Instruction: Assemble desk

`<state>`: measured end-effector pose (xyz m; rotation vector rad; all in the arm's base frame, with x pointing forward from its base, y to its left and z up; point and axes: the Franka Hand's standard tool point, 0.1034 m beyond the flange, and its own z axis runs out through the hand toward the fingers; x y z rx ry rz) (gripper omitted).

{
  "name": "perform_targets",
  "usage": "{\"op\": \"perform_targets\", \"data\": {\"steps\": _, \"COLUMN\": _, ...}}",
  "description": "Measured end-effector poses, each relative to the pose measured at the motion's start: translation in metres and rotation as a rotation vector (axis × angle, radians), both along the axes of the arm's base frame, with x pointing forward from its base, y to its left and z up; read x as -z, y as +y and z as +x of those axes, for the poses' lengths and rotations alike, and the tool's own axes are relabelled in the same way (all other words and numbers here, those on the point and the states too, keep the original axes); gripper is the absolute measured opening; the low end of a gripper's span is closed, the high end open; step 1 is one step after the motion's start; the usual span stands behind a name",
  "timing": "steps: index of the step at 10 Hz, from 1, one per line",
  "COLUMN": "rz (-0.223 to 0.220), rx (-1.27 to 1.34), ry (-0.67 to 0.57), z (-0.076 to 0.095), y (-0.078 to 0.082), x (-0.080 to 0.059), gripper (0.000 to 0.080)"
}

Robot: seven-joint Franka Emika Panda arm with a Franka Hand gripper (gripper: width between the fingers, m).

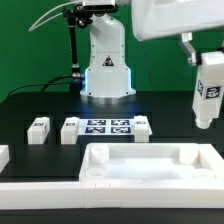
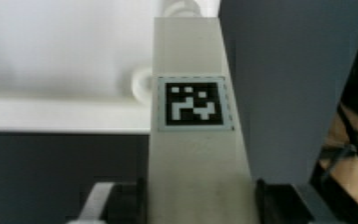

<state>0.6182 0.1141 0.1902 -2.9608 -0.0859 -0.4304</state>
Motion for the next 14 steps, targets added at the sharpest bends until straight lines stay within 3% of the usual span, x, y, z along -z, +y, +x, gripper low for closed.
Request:
{"op": "perform_targets", "data": {"steps": 4, "rz": 0.002, "rx": 0.026, "ry": -0.221, "z": 0.002, "y": -0.006, "x": 0.005, "gripper": 0.0288}}
{"op": "perform_targets", "data": {"steps": 6, "rz": -0.045, "rx": -0.031, "ry": -0.244, "z": 0.014, "y": -0.025, "x": 0.010, "gripper": 0.0288}}
{"op": "perform_targets", "data": {"steps": 8, "rz": -0.047, "rx": -0.048, "ry": -0.280, "z": 0.017, "y": -0.014, "x": 0.011, "gripper": 0.0288}}
{"op": "perform_targets", "data": {"steps": 14, "rz": -0.050, "rx": -0.050, "ry": -0.285, "z": 0.013, "y": -0.013, "x": 0.025, "gripper": 0.0288}}
